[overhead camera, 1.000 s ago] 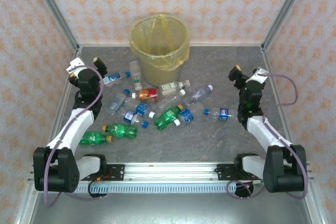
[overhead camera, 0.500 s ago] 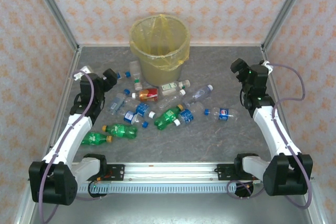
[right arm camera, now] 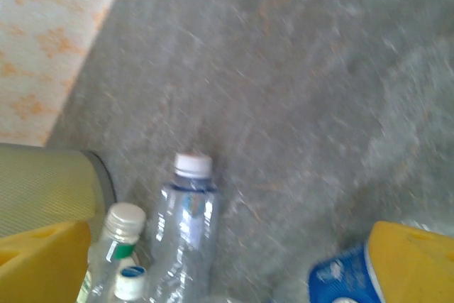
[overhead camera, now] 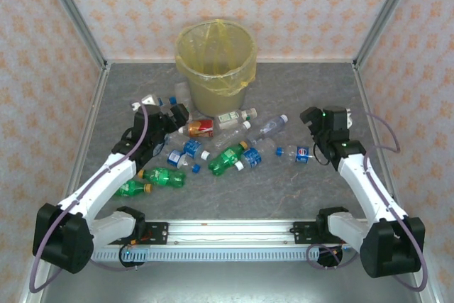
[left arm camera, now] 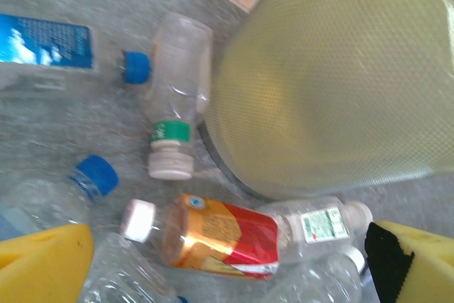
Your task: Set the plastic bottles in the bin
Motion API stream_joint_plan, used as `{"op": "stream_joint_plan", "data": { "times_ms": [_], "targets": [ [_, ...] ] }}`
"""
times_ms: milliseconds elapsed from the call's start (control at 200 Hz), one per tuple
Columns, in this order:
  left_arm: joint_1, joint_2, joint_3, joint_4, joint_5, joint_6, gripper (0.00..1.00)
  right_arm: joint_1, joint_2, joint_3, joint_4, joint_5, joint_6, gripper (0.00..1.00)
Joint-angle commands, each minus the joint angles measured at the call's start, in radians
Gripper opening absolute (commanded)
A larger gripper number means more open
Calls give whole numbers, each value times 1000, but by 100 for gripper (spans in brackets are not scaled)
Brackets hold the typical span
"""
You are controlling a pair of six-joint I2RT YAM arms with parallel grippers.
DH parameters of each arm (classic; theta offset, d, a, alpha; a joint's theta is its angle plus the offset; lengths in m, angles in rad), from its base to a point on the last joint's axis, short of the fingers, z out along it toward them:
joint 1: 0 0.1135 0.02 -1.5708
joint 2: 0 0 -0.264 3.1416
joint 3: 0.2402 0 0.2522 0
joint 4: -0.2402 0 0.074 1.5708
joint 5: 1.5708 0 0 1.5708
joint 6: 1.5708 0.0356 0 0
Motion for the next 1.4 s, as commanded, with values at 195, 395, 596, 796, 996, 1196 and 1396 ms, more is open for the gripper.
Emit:
{"op": "stream_joint_plan", "data": {
  "times_ms": [195, 395, 596, 796, 996, 1196, 1396],
  "targets": [
    [-107, 62, 119, -2, -33, 64, 99, 8, -34, -109, -78, -77, 190, 100],
    [-136, 62, 148, -31, -49, 82, 99, 8, -14, -182, -21, -113, 250, 100],
    [-148, 69, 168, -46, -63, 82, 99, 8, 2, -83, -94, -50, 174, 100],
    [-150, 75, 173, -42, -72, 116, 99, 9, -22, 17, -181, -27, 148, 100],
    [-151, 77, 161, -33, -79, 128, 99, 32, -106, -31, -201, -107, 215, 100],
    [-151, 90, 158, -3, -71, 138, 99, 63, -157, -126, -140, -160, 245, 100],
    [-151, 113, 191, -20, -68, 146, 99, 63, -101, -196, -27, -189, 278, 100]
  ]
}}
